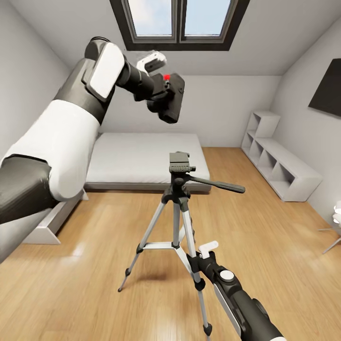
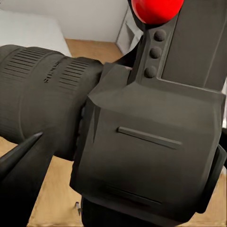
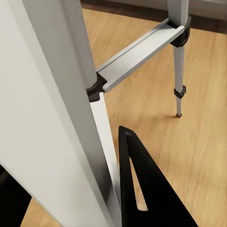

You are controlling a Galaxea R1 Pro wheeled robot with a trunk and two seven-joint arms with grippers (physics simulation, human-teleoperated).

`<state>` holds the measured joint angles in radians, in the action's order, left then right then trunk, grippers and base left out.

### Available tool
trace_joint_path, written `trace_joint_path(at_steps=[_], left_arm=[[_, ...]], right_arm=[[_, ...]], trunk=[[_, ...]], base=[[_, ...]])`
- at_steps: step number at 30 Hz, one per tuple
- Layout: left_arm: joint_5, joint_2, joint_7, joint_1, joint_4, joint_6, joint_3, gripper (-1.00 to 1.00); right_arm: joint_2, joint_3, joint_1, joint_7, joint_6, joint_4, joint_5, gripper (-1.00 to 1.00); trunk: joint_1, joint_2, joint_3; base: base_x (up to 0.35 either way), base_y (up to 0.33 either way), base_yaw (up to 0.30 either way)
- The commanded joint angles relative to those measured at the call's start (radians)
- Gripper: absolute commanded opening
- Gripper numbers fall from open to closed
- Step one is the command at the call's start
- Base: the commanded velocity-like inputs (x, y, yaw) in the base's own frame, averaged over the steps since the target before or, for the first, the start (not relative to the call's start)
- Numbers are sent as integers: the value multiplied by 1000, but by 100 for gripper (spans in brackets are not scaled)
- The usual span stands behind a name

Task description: Attach the digital camera to the camera tripod in the bedroom.

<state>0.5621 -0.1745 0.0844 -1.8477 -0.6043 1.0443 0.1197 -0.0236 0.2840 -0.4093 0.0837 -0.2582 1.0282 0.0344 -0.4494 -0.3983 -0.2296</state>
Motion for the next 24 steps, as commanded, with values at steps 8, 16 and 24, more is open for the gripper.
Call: trace_joint_path(at_steps=[8,16,24], left_arm=[[100,6,6,-5,-22,3,328,-100],[115,6,5,-5,-62,3,430,-100],[119,8,3,-5,-57,3,430,-100]], right_arm=[[2,-2,0,-21,-6,-1,-73,-100],[4,-2,0,-21,-6,-1,-73,-100],[4,-1,0,-21,-6,0,-73,-100]], trunk=[[-1,-2,-2],[-1,-2,-2],[-1,-2,-2]], base=[[0,0,0],[0,0,0],[0,0,0]])
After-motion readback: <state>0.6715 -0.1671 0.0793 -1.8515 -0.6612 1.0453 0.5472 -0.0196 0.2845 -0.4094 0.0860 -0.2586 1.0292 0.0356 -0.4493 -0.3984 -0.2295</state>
